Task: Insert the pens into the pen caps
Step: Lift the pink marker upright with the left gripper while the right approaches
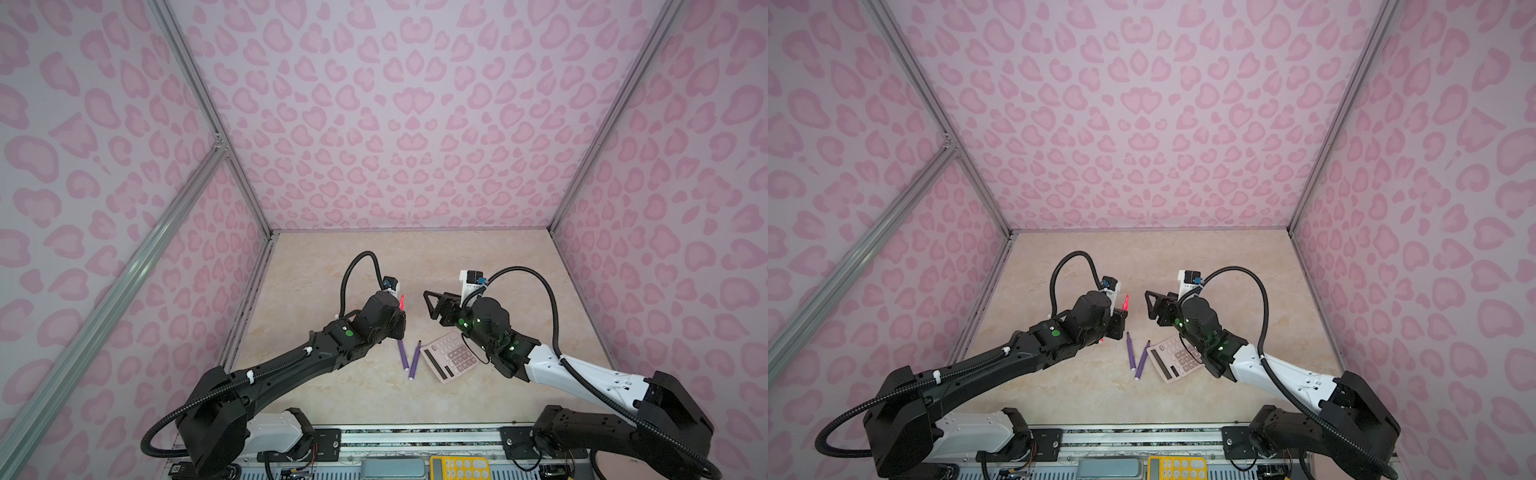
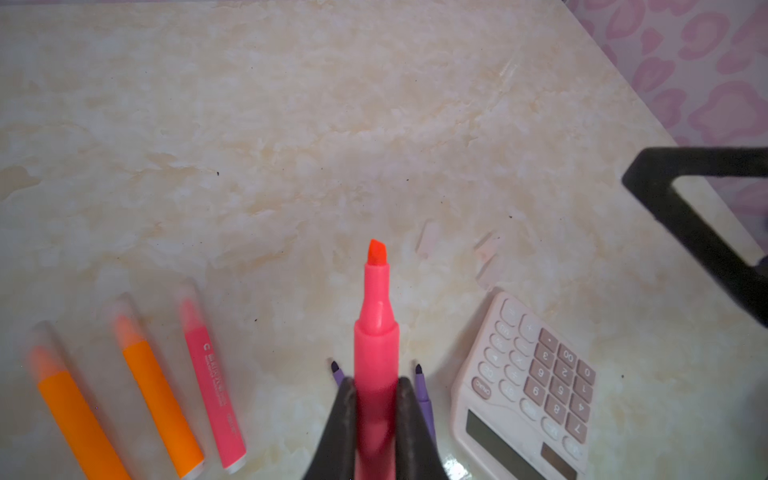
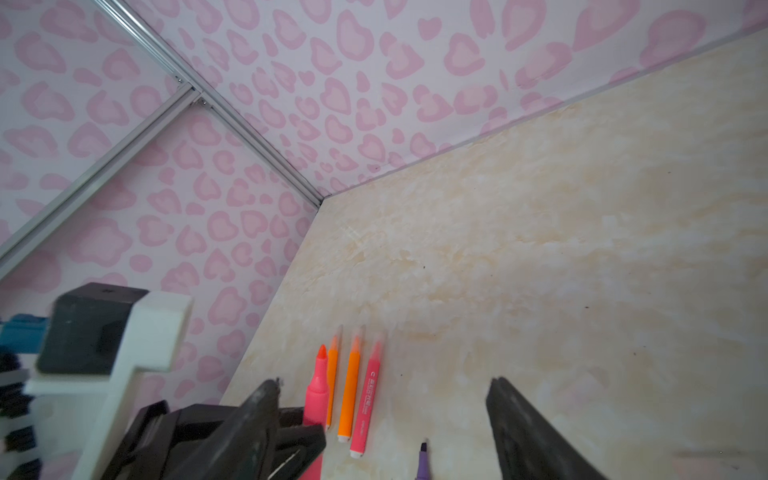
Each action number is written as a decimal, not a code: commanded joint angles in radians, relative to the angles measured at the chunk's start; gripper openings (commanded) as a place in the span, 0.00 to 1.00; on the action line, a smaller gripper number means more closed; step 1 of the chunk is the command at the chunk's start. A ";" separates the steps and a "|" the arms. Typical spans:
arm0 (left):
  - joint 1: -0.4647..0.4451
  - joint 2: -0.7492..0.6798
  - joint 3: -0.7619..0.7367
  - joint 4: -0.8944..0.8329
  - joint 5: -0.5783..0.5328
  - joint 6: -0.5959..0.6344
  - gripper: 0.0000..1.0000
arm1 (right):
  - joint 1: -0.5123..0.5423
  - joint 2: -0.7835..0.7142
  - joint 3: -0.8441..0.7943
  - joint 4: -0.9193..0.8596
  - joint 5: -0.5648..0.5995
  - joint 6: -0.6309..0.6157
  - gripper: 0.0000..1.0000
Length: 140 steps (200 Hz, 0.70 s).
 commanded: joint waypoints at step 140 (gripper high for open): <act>0.000 -0.192 -0.156 0.283 0.121 0.128 0.03 | 0.176 0.181 0.138 0.053 -0.016 -0.001 0.60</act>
